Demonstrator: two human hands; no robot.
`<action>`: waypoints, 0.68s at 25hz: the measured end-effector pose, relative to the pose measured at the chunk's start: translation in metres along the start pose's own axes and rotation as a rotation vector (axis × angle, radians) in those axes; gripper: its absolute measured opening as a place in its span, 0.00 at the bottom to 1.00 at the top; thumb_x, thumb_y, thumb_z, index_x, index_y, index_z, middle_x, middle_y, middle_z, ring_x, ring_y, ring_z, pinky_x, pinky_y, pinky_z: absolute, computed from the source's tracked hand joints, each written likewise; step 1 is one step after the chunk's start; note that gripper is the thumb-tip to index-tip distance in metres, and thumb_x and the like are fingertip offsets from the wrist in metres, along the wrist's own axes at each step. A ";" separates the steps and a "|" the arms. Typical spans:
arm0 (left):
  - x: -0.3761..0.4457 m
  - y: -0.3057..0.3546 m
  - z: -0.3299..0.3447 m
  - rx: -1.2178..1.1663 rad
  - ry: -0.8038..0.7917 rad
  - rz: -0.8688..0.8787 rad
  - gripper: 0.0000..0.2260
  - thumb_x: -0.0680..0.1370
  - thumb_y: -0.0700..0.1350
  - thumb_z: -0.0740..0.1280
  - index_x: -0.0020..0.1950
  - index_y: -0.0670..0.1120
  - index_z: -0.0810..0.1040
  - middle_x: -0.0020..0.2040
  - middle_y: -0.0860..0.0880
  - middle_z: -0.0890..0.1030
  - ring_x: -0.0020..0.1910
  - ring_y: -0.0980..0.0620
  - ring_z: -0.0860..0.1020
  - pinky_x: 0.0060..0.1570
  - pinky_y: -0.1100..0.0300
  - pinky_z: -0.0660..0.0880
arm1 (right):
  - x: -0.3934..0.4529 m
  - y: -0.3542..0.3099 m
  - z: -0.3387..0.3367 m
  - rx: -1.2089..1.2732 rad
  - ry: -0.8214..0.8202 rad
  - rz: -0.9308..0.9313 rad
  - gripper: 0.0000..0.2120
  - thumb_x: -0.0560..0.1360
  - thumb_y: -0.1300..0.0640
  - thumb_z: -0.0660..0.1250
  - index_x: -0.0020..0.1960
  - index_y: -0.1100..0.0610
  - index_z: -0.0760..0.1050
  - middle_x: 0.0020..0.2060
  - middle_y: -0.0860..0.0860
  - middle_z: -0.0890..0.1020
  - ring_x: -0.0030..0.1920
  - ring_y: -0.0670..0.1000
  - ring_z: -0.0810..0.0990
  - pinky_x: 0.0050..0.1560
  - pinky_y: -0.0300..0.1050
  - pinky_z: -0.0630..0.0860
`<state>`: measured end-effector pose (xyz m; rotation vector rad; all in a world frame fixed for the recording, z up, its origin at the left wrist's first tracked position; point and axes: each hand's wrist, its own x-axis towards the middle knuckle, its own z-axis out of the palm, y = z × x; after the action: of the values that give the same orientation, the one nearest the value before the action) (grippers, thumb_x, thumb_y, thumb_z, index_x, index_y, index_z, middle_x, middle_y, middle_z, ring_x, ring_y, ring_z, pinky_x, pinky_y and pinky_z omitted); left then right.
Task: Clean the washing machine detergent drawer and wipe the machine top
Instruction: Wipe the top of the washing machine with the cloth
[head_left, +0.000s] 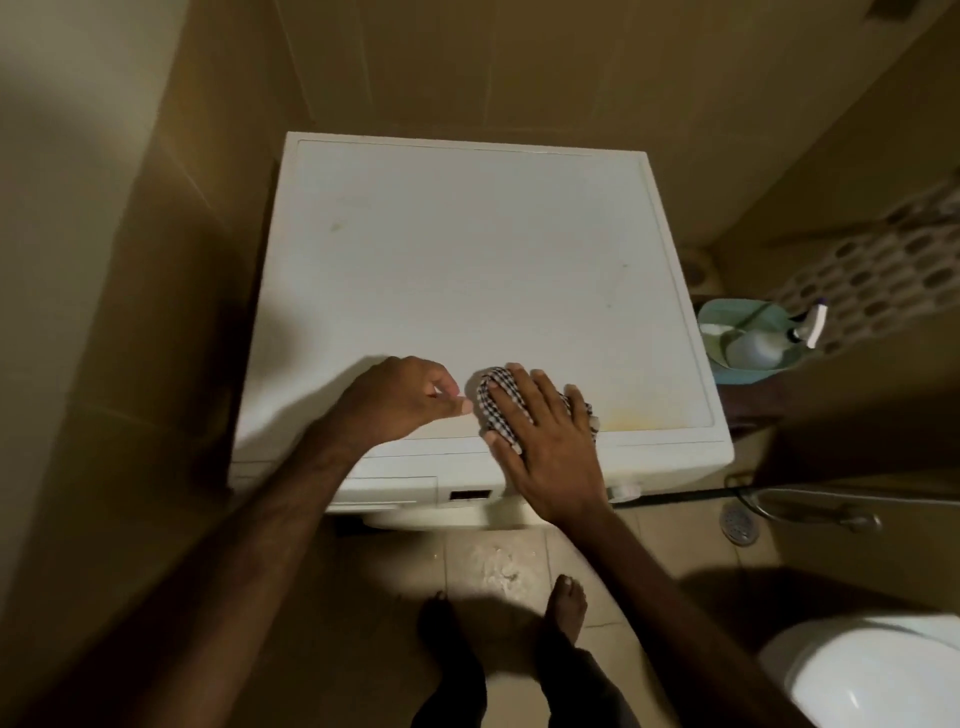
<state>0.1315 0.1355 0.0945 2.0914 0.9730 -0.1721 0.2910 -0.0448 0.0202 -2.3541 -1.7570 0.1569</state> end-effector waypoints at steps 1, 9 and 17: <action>0.009 0.014 0.011 0.003 0.002 0.015 0.15 0.75 0.65 0.72 0.53 0.56 0.85 0.42 0.60 0.82 0.43 0.61 0.79 0.41 0.64 0.71 | -0.007 0.016 -0.005 -0.013 0.003 0.058 0.28 0.85 0.37 0.50 0.82 0.46 0.62 0.83 0.49 0.59 0.83 0.55 0.57 0.80 0.64 0.52; 0.066 0.110 0.088 0.057 -0.005 0.137 0.20 0.79 0.66 0.64 0.60 0.55 0.83 0.54 0.55 0.86 0.52 0.54 0.82 0.51 0.58 0.75 | -0.048 0.141 -0.032 -0.019 0.099 0.366 0.29 0.84 0.35 0.48 0.82 0.45 0.62 0.81 0.49 0.63 0.81 0.56 0.59 0.79 0.65 0.53; 0.116 0.220 0.166 -0.034 0.114 0.048 0.20 0.83 0.62 0.61 0.51 0.48 0.83 0.44 0.49 0.85 0.40 0.51 0.80 0.36 0.60 0.68 | -0.030 0.185 -0.038 0.237 0.138 0.446 0.29 0.83 0.42 0.60 0.82 0.47 0.59 0.81 0.51 0.62 0.67 0.56 0.72 0.63 0.57 0.75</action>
<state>0.3972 -0.0002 0.0702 2.1102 0.9843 -0.0119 0.4633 -0.1284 0.0154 -2.4692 -1.0674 0.2442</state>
